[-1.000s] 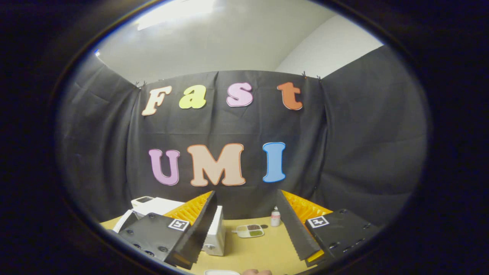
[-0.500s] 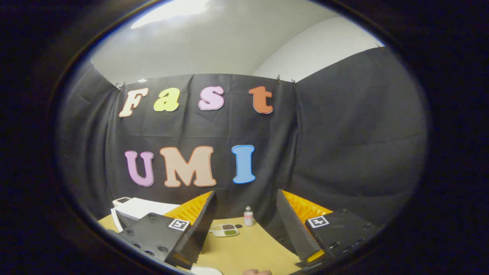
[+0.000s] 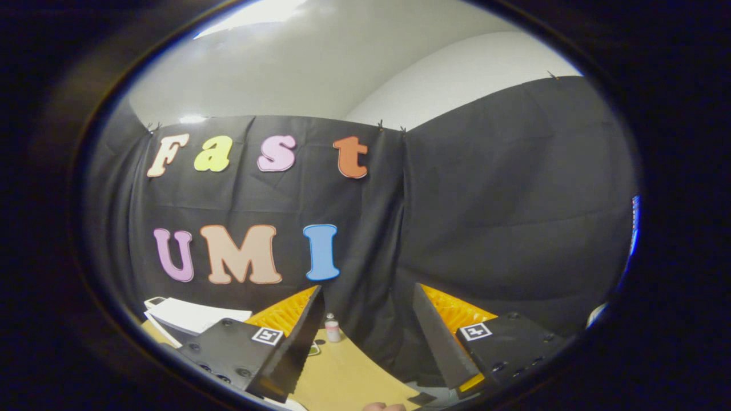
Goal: Open the microwave oven with the left hand, put the food in, and close the microwave oven.
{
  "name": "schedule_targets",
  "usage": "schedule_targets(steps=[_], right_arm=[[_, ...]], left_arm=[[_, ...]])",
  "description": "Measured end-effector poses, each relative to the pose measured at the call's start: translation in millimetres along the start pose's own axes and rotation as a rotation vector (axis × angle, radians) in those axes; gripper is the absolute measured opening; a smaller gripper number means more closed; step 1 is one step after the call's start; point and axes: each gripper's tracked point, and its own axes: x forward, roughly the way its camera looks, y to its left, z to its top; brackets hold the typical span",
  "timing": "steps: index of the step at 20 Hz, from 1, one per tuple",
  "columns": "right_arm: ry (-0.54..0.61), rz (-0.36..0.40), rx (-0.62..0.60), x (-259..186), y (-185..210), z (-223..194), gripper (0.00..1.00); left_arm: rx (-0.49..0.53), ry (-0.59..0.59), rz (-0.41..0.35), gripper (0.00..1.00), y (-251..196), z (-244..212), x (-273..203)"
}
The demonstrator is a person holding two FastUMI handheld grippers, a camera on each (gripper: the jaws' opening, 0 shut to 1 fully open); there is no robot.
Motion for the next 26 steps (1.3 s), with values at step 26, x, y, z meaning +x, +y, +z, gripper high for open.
schedule_targets(steps=[26], right_arm=[[-0.049, 0.01, -0.03, 50.1, -40.8, -0.3, 0.89]], left_arm=[[0.011, -0.038, 0.047, 0.14, -23.0, 64.0, 132.6]])
